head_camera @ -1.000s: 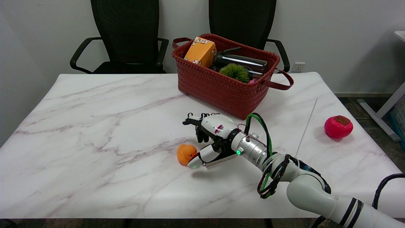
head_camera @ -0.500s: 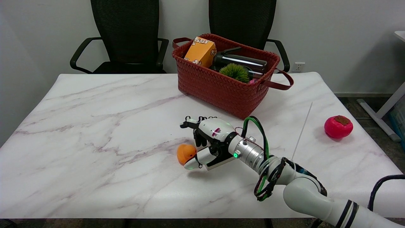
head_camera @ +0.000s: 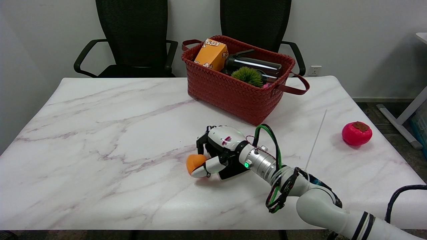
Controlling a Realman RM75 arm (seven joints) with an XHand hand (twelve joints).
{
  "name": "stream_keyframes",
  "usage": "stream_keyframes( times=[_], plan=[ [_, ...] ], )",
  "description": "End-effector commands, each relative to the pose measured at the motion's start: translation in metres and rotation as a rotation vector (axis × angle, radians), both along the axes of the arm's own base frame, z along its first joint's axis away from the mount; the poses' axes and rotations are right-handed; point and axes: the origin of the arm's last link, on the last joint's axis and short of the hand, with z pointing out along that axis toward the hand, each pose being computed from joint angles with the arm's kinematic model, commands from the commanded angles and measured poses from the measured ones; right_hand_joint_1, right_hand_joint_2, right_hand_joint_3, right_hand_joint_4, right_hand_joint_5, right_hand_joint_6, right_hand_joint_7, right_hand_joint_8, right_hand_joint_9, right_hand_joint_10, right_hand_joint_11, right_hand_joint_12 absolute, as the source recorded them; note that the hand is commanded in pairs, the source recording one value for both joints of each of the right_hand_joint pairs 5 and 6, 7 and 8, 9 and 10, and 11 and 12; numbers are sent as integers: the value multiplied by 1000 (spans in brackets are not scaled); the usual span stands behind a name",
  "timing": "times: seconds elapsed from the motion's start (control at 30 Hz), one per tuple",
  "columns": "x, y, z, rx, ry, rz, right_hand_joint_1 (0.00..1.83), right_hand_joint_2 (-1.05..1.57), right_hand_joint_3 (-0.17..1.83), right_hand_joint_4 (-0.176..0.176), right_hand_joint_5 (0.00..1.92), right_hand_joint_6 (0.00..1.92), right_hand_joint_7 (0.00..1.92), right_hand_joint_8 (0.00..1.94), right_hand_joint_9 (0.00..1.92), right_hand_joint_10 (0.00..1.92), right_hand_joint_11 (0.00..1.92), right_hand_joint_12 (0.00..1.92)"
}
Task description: Pick up the yellow duck.
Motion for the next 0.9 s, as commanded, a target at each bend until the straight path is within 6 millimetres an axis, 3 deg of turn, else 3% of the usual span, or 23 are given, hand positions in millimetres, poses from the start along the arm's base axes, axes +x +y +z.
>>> stream_keyframes(
  times=[0.03, 0.67, 0.77, 0.9],
  plan=[
    [-2, 0, -3, 0, -2, 3, 926, 775, -175, 0, 954, 954, 1390, 1390, 1448, 1448, 1694, 1694],
    [7, 0, -3, -51, -98, 48, 892, 824, -175, 0, 909, 909, 1346, 1346, 1433, 1433, 1782, 1782],
    [7, 0, -3, -55, -106, 48, 889, 831, -175, 0, 1069, 1069, 1408, 1408, 1481, 1481, 1824, 1824],
    [9, 0, -3, -56, -113, 50, 883, 841, -175, 0, 1088, 1088, 1424, 1424, 1495, 1495, 1845, 1845]
  ],
)
